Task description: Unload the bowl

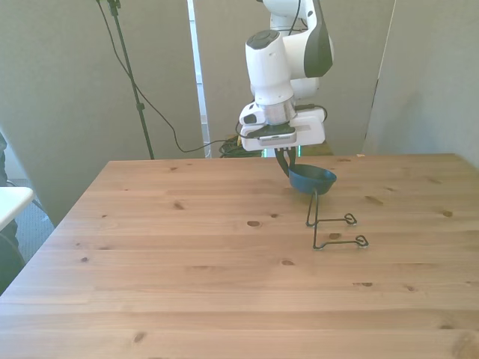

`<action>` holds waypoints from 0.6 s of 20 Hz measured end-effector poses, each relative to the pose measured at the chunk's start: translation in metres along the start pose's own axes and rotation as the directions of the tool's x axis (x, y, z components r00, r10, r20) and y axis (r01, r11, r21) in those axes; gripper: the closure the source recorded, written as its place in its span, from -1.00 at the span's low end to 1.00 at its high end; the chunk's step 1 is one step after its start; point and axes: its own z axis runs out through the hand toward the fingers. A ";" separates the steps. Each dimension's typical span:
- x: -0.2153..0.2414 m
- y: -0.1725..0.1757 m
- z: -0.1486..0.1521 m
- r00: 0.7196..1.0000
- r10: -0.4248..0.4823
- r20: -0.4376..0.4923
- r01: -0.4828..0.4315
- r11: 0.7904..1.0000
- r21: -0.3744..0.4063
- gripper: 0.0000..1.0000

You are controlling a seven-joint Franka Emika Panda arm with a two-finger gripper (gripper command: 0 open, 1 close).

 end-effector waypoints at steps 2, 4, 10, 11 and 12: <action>0.009 -0.003 0.005 1.000 0.012 0.016 -0.012 1.000 -0.005 1.00; 0.014 -0.004 0.011 0.999 0.016 0.028 -0.016 1.000 -0.013 1.00; 0.023 -0.008 0.019 0.999 0.023 0.043 -0.023 1.000 -0.022 -1.00; 0.023 -0.008 0.019 0.999 0.023 0.043 -0.022 1.000 -0.022 -1.00; 0.023 -0.008 0.019 0.999 0.023 0.043 -0.022 1.000 -0.021 -1.00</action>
